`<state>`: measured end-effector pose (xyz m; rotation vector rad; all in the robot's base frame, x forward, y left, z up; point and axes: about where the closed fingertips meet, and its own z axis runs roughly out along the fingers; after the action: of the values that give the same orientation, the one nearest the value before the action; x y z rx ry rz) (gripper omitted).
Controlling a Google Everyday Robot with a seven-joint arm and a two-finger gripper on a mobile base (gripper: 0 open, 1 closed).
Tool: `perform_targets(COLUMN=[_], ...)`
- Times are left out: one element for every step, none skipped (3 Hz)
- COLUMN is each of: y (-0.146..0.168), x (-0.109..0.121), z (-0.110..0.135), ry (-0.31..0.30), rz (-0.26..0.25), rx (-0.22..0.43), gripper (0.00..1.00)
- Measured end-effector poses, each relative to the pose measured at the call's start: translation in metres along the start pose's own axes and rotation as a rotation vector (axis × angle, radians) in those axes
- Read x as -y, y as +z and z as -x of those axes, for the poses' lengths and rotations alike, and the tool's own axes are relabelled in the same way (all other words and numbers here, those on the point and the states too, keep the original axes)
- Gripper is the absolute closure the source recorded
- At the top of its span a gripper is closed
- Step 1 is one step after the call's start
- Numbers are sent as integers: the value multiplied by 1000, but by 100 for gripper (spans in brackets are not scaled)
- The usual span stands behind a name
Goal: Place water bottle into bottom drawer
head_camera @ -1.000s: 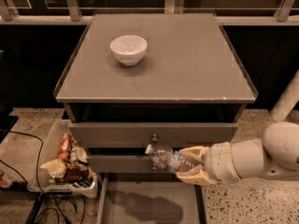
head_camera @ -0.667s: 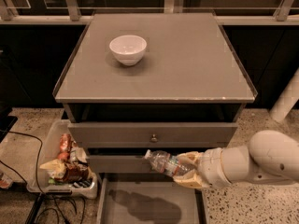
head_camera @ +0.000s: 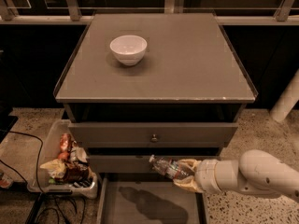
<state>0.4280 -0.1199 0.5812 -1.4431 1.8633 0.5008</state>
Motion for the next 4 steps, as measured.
perform_targets(y=[33,33,54,94], x=[16,16,11,8], z=[-35,-35,-41,-72], ry=[-9,-9,-30,-39], rz=[11,11,16,16], rx=[5,5,-35,-83], gripper=[100,100,100,100])
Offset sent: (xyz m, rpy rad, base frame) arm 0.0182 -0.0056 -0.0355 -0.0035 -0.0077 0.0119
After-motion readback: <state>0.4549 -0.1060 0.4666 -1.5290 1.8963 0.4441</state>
